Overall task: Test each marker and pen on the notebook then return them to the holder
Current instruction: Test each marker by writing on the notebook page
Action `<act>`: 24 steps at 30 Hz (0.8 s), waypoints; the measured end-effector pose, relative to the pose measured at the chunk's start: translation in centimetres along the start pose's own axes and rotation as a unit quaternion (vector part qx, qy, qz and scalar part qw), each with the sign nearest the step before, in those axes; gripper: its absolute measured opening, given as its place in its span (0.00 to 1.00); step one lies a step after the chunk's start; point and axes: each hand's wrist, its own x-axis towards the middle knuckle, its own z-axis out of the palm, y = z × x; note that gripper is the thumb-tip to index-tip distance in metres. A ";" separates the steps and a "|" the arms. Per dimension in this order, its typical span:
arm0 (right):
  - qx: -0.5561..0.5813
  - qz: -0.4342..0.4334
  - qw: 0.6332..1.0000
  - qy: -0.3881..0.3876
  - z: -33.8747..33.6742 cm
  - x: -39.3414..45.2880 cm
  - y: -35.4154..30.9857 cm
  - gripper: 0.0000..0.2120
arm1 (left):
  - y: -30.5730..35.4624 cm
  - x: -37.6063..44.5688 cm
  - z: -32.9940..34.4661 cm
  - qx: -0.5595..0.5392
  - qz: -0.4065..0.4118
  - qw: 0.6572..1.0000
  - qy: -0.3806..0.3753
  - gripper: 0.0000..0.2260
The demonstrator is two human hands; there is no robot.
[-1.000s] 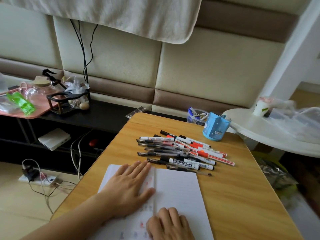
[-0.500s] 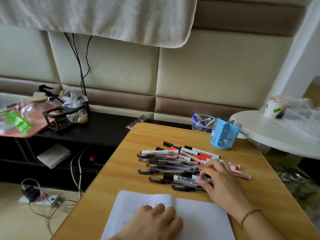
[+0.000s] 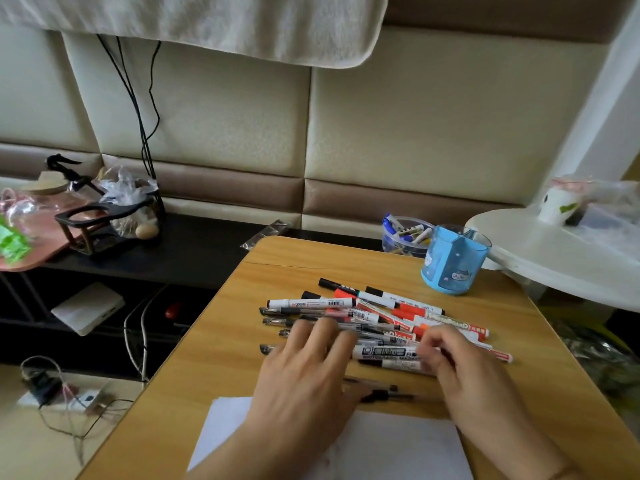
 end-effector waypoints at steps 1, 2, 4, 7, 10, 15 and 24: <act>0.090 0.023 0.996 0.002 -0.5 -0.5 -0.5 0.09 | -0.3 0.0 0.4 -0.019 0.021 0.999 0.028 0.20; 0.179 0.042 0.983 0.017 -0.8 -1.0 -1.4 0.14 | -0.5 0.0 0.9 -0.040 0.041 0.997 0.043 0.20; 0.347 0.100 0.931 0.046 -0.9 -2.3 -2.9 0.26 | -0.3 -0.1 1.3 -0.058 0.077 0.994 0.056 0.14; 0.492 0.154 0.857 0.006 0.3 -3.7 -4.2 0.32 | 0.4 -0.6 1.8 -0.070 0.115 0.990 0.039 0.08; 0.516 0.153 0.841 -0.057 1.4 -4.2 -5.2 0.25 | 1.1 -1.5 1.6 -0.155 0.164 0.974 -0.025 0.07; 0.551 0.140 0.822 -0.044 2.1 -4.8 -5.1 0.18 | 0.6 -1.6 0.7 -0.231 0.195 0.951 -0.065 0.08; 0.507 0.111 0.855 -0.021 1.4 -4.7 -4.2 0.19 | -2.5 -0.7 0.1 -0.186 0.133 0.967 -0.109 0.16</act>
